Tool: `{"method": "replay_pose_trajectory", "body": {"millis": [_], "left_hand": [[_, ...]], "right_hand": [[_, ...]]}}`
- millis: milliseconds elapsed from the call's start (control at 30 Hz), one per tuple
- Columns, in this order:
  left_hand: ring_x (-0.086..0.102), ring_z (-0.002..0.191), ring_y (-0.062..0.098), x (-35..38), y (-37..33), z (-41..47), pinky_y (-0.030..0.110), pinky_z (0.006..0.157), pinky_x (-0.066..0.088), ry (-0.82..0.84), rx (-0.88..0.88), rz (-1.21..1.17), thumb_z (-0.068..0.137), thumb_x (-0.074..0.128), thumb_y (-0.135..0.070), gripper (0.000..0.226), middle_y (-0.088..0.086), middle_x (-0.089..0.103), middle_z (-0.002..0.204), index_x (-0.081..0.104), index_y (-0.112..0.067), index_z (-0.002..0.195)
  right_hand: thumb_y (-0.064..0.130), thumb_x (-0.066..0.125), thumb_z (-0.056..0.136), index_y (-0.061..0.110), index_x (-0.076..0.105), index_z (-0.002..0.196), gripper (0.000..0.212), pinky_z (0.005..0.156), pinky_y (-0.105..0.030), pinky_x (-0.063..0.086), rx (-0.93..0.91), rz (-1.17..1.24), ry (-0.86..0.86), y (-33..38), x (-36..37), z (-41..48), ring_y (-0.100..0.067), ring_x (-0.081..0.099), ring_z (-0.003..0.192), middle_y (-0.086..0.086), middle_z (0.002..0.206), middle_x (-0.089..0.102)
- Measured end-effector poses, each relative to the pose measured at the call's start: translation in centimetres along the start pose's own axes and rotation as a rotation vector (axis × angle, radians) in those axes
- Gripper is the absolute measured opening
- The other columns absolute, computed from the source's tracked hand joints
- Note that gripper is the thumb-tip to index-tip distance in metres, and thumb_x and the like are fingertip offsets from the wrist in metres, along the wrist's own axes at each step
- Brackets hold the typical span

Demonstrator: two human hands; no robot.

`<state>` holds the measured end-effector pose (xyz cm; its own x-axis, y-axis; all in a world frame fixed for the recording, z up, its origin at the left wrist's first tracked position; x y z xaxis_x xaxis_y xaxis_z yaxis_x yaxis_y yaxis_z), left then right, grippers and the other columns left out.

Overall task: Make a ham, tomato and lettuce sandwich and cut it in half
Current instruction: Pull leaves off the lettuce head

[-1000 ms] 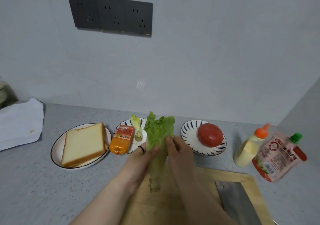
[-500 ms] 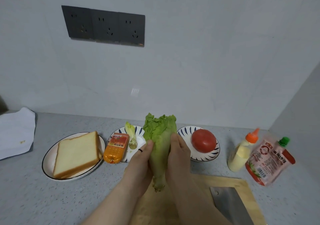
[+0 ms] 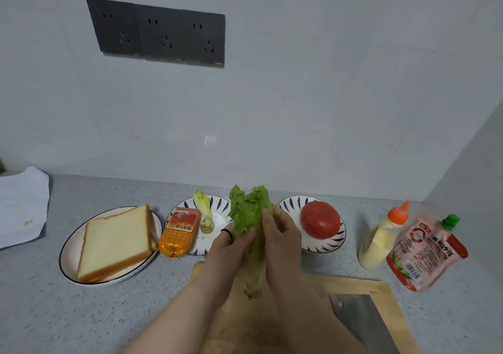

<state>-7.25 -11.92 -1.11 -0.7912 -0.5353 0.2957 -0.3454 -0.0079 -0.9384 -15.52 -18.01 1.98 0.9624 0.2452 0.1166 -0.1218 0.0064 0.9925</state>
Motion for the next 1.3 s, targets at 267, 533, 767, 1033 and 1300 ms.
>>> {"method": "replay_pose_trajectory", "body": {"millis": [267, 533, 767, 1033, 1300], "left_hand": [[0.066, 0.097, 0.018, 0.3, 0.4, 0.0, 0.032, 0.079, 0.050, 0.031, -0.037, -0.218, 0.094, 0.040, -0.027, 0.027, 0.004, 0.071, 0.103, 0.061, -0.014, 0.106], [0.062, 0.105, 0.023, 0.2, 0.8, 0.0, 0.041, 0.096, 0.045, -0.045, -0.077, -0.342, 0.094, 0.041, -0.029, 0.033, 0.010, 0.067, 0.112, 0.058, -0.009, 0.115], [0.069, 0.078, 0.015, -0.3, 0.0, 0.1, 0.030, 0.067, 0.048, -0.061, -0.069, -0.386, 0.093, 0.042, -0.025, 0.031, 0.000, 0.073, 0.083, 0.070, -0.012, 0.092], [0.059, 0.100, 0.025, -2.2, -0.7, -0.2, 0.046, 0.091, 0.047, -0.332, -0.060, -0.335, 0.093, 0.044, -0.036, 0.041, 0.008, 0.061, 0.112, 0.050, -0.008, 0.122], [0.066, 0.077, 0.014, -1.3, -1.9, -0.3, 0.029, 0.064, 0.054, -0.282, 0.032, -0.324, 0.095, 0.043, -0.022, 0.031, 0.007, 0.065, 0.095, 0.053, -0.004, 0.119]], "right_hand": [[0.015, 0.044, 0.093, 0.020, 0.050, 0.058, 0.036, 0.064, -0.030, 0.039, -0.087, -0.067, -0.114, 0.6, -0.9, -0.1, -0.013, 0.046, 0.062, 0.005, 0.058, 0.051], [0.016, 0.040, 0.094, 0.019, 0.048, 0.060, 0.036, 0.070, -0.038, 0.039, -0.022, 0.054, -0.147, -0.2, -0.8, 0.2, -0.019, 0.046, 0.069, -0.002, 0.064, 0.051], [0.012, 0.038, 0.095, 0.015, 0.055, 0.060, 0.039, 0.050, -0.019, 0.048, 0.111, 0.362, -0.096, -0.9, -0.9, 0.7, -0.008, 0.058, 0.054, 0.002, 0.057, 0.059], [0.017, 0.037, 0.097, 0.020, 0.062, 0.078, 0.031, 0.060, -0.019, 0.052, 0.167, 0.453, -0.124, -1.4, -1.8, 1.1, 0.000, 0.063, 0.060, 0.012, 0.062, 0.066], [0.033, 0.056, 0.086, 0.018, 0.048, 0.124, 0.042, 0.062, -0.012, 0.044, 0.281, -0.030, 0.244, -2.8, 1.1, -0.4, 0.004, 0.058, 0.083, 0.005, 0.107, 0.059]]}}
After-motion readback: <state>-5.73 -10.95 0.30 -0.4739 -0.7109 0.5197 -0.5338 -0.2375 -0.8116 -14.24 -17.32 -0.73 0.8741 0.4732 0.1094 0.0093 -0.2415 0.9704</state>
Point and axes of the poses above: each hand's wrist, its own z-axis towards the middle knuckle, its own x-axis out of the palm, y = z × x, the point moved 7 cm from there along z, towards the middle knuckle
